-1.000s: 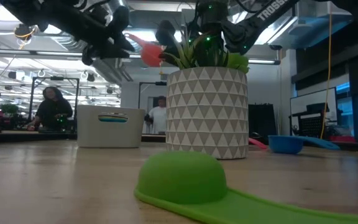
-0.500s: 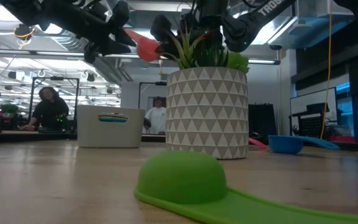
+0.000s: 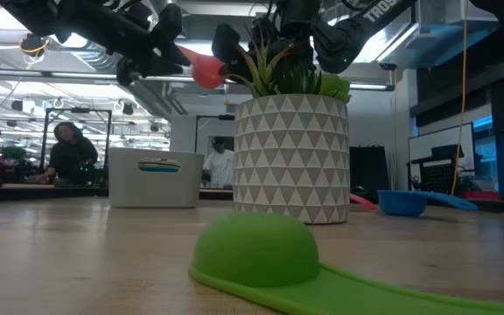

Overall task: Nest measuring cups in basket
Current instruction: Stack the orange measuring cup on top of the violet measuring cup in the gray bin

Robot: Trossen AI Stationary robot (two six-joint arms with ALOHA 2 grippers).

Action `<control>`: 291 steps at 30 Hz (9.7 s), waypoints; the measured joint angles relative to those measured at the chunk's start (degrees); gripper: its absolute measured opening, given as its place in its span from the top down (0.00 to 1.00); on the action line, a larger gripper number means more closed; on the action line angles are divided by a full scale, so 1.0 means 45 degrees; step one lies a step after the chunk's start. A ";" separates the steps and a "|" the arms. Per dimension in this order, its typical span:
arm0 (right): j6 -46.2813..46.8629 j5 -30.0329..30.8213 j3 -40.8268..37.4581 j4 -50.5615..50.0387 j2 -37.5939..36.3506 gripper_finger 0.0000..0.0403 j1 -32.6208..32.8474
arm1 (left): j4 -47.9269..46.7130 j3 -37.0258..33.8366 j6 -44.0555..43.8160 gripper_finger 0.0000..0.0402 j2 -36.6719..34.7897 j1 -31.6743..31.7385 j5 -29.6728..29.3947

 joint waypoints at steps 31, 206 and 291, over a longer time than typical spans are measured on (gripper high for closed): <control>-0.0045 -0.0029 0.0019 -0.0017 -0.0010 0.90 -0.0009 | 0.1824 -0.0005 0.3645 0.73 -0.0005 -0.0019 -0.0749; -0.3276 -0.6188 -0.6810 -1.1246 -1.0438 0.60 -0.2851 | -1.8911 0.7907 0.7708 1.00 0.8106 1.1108 2.1349; -0.3300 -0.6183 -0.6810 -1.1249 -1.0438 0.60 -0.2849 | -1.7483 0.7023 0.7440 0.62 0.8087 0.7573 1.4495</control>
